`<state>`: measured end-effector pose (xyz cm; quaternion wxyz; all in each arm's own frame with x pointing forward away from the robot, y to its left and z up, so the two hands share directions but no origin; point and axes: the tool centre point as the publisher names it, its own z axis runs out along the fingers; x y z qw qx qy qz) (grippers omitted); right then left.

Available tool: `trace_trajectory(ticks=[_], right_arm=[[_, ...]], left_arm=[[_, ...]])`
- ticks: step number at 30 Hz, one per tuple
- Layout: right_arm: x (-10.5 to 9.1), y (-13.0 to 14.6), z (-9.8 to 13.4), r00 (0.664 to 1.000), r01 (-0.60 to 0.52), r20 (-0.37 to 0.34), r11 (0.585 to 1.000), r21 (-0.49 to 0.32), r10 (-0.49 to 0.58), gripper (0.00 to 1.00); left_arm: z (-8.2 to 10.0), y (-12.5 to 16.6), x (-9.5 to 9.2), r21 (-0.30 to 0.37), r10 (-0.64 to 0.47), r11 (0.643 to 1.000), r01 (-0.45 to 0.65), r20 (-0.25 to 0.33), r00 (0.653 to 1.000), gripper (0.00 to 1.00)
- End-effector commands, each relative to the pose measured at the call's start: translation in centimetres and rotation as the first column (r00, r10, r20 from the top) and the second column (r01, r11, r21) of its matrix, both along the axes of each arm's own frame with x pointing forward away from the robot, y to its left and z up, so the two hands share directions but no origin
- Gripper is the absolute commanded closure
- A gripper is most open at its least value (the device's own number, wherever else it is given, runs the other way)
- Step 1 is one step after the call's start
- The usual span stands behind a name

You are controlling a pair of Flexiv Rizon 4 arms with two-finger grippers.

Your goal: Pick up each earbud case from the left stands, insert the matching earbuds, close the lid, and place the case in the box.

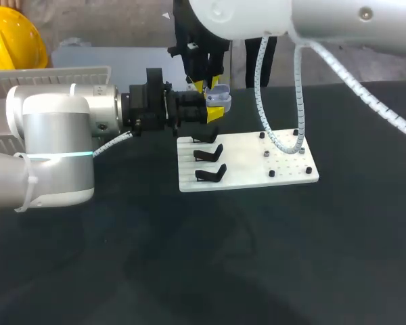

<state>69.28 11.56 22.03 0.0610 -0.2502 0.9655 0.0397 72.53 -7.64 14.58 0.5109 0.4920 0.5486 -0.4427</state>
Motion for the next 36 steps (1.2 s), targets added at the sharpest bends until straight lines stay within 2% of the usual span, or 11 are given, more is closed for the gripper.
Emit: trace_trajectory(ticks=[1,36], right_arm=[[0.2,-0.5,-0.4,1.0,-0.004,-0.003,1.0,0.005,0.004,1.0],[1.1,-1.6,-2.2,1.0,0.008,0.002,1.0,-0.03,-0.008,1.0]], left_arm=[[-0.1,0.0,-0.1,-0.004,0.007,1.0,-0.006,0.005,1.0,1.0],[-0.1,0.0,-0.1,-0.004,0.007,1.0,-0.006,0.005,1.0,1.0]])
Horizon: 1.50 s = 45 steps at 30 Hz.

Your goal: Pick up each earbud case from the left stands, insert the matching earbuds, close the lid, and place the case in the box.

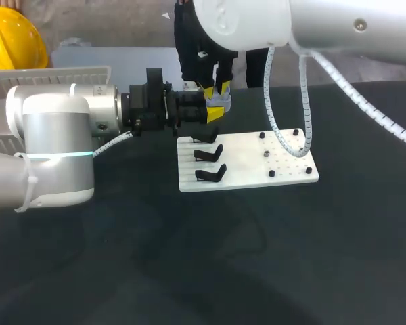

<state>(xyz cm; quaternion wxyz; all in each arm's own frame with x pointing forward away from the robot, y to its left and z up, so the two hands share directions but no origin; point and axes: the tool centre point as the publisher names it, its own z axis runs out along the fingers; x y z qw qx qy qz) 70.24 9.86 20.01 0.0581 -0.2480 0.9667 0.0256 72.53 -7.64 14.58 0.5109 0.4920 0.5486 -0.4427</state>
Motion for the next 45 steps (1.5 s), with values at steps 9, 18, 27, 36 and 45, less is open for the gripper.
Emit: trace_trajectory(ticks=[9,18,27,36,45], right_arm=[[0.4,0.2,-0.4,1.0,0.006,-0.003,1.0,0.003,-0.006,1.0],[0.7,0.2,-0.6,1.0,0.008,-0.002,1.0,0.005,-0.008,1.0],[0.9,0.3,-0.8,1.0,0.008,0.0,1.0,0.011,-0.008,1.0],[1.0,0.4,-1.2,1.0,-0.001,-0.009,1.0,0.006,0.001,1.0],[1.2,0.4,-1.7,1.0,-0.024,-0.02,1.0,-0.013,0.024,1.0]], left_arm=[[-0.1,0.0,-0.1,-0.004,0.007,1.0,-0.007,0.005,1.0,1.0],[-0.1,0.0,-0.1,-0.004,0.007,1.0,-0.007,0.005,1.0,1.0],[-0.1,0.0,-0.1,-0.004,0.007,1.0,-0.007,0.005,1.0,1.0],[-0.1,0.0,-0.1,-0.004,0.007,1.0,-0.007,0.005,1.0,1.0],[-0.1,0.0,-0.1,-0.004,0.007,1.0,-0.007,0.005,1.0,1.0]])
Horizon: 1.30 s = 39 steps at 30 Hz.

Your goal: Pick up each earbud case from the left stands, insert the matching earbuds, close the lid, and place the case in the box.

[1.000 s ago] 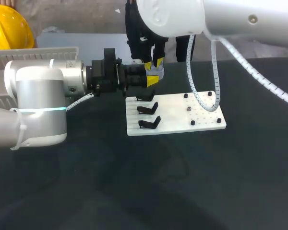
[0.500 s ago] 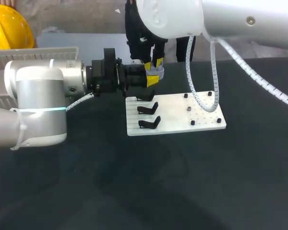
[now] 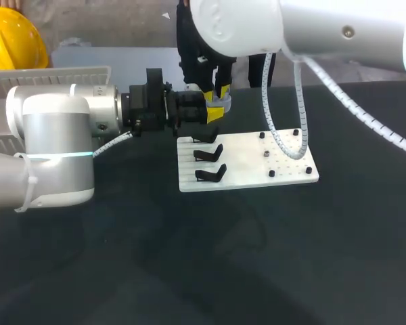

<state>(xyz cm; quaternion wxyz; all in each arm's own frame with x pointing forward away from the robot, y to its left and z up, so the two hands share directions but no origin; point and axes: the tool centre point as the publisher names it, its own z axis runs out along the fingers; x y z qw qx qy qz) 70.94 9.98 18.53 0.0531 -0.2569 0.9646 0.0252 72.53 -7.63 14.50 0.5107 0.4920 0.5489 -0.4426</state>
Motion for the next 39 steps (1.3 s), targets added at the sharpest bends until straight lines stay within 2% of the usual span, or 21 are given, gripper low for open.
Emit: trace_trajectory(ticks=[1,18,19,21,25,30,39], right_arm=[[0.47,0.27,-0.29,1.0,-0.007,-0.011,1.0,-0.011,0.007,1.0],[0.37,0.37,-0.87,0.999,-0.024,-0.028,0.999,-0.037,0.023,1.0],[0.31,0.38,-0.81,0.999,-0.029,-0.028,0.999,-0.037,0.028,0.87],[0.23,0.35,-0.63,0.999,-0.024,-0.027,0.999,-0.033,0.023,0.73],[-0.03,0.32,-0.27,1.0,-0.025,-0.017,0.999,-0.03,0.025,0.72],[-0.09,0.26,-0.1,1.0,-0.018,-0.011,0.999,-0.027,0.018,0.62],[-0.31,0.27,-0.28,1.0,-0.013,-0.017,0.999,-0.029,0.013,0.63]], left_arm=[[-0.02,-0.06,-0.14,-0.004,0.006,1.0,-0.006,0.005,1.0,1.0],[-0.02,-0.06,-0.14,-0.004,0.006,1.0,-0.006,0.005,1.0,1.0],[-0.02,-0.06,-0.14,-0.004,0.006,1.0,-0.006,0.005,1.0,1.0],[-0.02,-0.06,-0.14,-0.004,0.006,1.0,-0.006,0.005,1.0,1.0],[-0.02,-0.06,-0.14,-0.004,0.006,1.0,-0.006,0.005,1.0,1.0],[-0.02,-0.06,-0.14,-0.004,0.006,1.0,-0.006,0.005,1.0,1.0],[-0.02,-0.06,-0.14,-0.004,0.006,1.0,-0.006,0.005,1.0,1.0]])
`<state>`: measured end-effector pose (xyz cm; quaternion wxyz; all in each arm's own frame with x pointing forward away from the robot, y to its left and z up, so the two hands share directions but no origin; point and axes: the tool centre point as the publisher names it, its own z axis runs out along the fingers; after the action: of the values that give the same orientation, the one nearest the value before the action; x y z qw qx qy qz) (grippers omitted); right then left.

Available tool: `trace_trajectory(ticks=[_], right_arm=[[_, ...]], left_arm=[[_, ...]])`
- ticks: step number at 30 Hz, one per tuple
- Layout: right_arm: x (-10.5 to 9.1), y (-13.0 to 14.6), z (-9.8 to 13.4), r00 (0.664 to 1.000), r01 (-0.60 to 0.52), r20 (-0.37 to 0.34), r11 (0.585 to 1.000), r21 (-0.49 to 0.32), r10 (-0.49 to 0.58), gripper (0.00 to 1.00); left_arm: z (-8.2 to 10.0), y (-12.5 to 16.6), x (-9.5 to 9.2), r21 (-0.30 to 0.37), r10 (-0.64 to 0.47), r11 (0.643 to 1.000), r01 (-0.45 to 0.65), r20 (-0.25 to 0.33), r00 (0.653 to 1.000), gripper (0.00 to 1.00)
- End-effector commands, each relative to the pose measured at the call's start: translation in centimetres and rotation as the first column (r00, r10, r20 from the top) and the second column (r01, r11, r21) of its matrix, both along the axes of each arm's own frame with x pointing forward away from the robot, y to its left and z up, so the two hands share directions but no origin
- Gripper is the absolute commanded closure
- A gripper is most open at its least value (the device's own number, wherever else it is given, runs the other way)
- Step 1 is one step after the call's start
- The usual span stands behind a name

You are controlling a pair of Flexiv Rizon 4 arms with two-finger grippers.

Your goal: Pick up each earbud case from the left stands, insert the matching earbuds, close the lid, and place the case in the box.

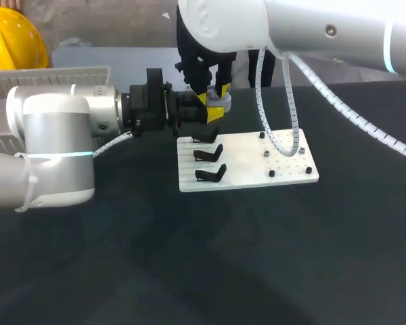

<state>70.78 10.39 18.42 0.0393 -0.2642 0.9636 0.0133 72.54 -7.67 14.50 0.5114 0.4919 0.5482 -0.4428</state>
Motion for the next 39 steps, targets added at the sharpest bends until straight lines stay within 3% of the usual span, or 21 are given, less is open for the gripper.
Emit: trace_trajectory(ticks=[1,17,25,33,39], right_arm=[[-0.2,-0.1,-0.1,1.0,0.002,0.002,1.0,0.006,-0.002,0.63],[-0.4,-0.3,0.3,0.998,0.063,0.001,0.998,0.007,-0.063,0.62],[-0.2,-0.4,1.9,0.995,0.091,0.035,0.996,0.022,-0.092,0.61],[3.9,0.0,3.1,0.984,0.137,0.102,0.988,0.067,-0.143,0.6],[6.4,-0.5,2.1,0.973,0.193,0.112,0.976,0.102,-0.204,0.6]], left_arm=[[0.0,0.0,-0.1,-0.003,0.007,1.0,-0.007,0.004,1.0,1.0],[0.0,0.0,-0.1,-0.003,0.007,1.0,-0.007,0.004,1.0,1.0],[0.0,0.0,-0.1,-0.003,0.007,1.0,-0.007,0.004,1.0,1.0],[0.0,0.0,-0.1,-0.003,0.007,1.0,-0.007,0.004,1.0,1.0],[0.0,0.0,-0.1,-0.003,0.007,1.0,-0.007,0.004,1.0,1.0]])
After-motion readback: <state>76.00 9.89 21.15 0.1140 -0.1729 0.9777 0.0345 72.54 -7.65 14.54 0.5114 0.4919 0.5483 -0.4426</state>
